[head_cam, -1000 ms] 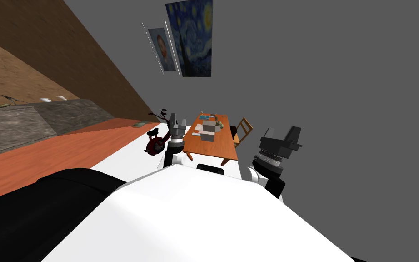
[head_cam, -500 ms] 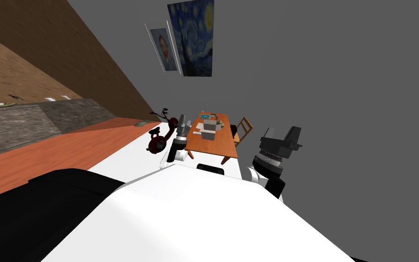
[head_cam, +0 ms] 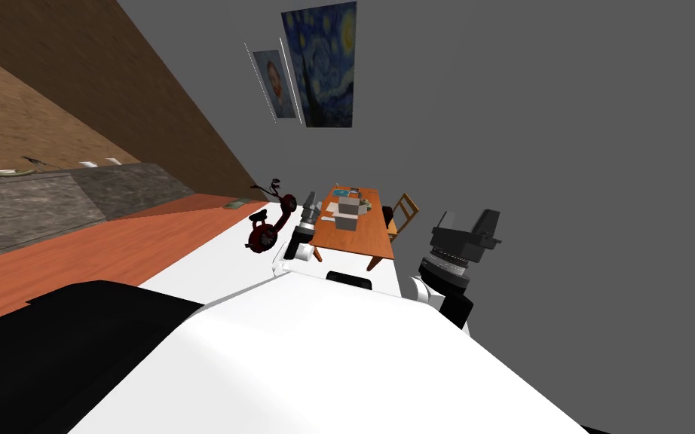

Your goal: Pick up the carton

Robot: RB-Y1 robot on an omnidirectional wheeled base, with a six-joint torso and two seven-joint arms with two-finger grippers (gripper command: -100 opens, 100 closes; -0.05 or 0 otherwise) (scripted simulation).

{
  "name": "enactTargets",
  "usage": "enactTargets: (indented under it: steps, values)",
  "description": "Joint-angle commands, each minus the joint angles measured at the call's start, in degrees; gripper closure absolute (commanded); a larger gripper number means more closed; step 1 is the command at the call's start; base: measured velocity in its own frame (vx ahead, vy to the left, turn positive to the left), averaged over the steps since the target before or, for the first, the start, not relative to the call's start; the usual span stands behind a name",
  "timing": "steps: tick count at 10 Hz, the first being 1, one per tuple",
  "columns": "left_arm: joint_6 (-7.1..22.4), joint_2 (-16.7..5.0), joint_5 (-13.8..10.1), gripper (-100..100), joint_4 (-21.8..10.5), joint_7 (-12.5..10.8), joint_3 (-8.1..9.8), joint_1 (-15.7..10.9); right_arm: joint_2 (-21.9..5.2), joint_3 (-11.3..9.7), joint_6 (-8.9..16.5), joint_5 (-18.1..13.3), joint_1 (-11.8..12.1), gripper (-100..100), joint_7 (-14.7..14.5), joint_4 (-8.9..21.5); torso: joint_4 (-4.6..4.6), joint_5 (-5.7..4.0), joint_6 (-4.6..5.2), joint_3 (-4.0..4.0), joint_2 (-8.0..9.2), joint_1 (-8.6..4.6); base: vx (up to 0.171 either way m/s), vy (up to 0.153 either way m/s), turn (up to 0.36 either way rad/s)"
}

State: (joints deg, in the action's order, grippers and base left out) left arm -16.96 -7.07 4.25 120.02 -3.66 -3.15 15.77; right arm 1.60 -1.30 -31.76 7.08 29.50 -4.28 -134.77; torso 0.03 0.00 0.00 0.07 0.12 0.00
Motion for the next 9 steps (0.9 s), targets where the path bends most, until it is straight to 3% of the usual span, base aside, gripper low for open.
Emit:
enactTargets:
  steps: [1, 4, 5, 6, 7, 8, 9]
  values:
    - [2.09, -0.69, 0.06, -100, -2.86, -0.04, -0.05, -2.86, 0.0, 0.0, 0.0, 0.0, 0.0, 0, 0.0, 0.0, 0.0, 0.0, 0.0, 0.0, 0.0, 0.0, -0.036, -0.002, 0.009]
    - [3.94, -1.41, -0.05, -100, -6.32, -0.28, 0.04, -5.3, 0.0, 0.0, 0.0, 0.0, 0.0, 0, 0.0, 0.0, -0.01, 0.0, 0.0, -0.01, -0.02, 0.0, -0.03, -0.003, 0.004]
    - [5.85, -2.06, -0.2, -100, -8.5, -0.54, 0.13, -7.75, 0.0, 0.0, 0.0, 0.0, 0.0, 0, 0.0, 0.0, -0.01, 0.0, 0.0, -0.02, -0.04, -0.01, -0.036, -0.009, 0.006]
    - [5.85, -2.06, -0.2, -100, -9.34, -0.54, 0.13, -7.75, 0.0, 0.0, 0.0, 0.0, 0.0, 0, 0.0, 0.0, -0.01, -0.01, 0.01, -0.02, -0.03, -0.04, -0.031, -0.006, -0.001]
    - [7.82, -2.64, -0.41, -100, -11.05, -0.83, 0.25, -10.0, 0.0, 0.0, 0.0, 0.0, 0.0, 0, 0.0, 0.0, -0.01, -0.01, -0.01, -0.01, -0.02, -0.02, -0.041, -0.003, 0.009]
    - [7.82, -2.64, -0.41, -100, -12.49, -0.83, 0.25, -10.29, 0.0, 0.0, 0.0, 0.0, 0.0, 0, 0.0, 0.0, 0.0, 0.0, 0.0, 0.0, 0.0, -0.01, -0.031, -0.004, 0.001]
    - [9.84, -3.15, -0.65, -100, -14.84, -1.13, 0.37, -12.85, 0.0, 0.0, 0.0, 0.0, 0.0, 0, 0.0, 0.0, -0.01, 0.0, 0.0, -0.02, -0.03, -0.01, -0.029, -0.012, 0.003]
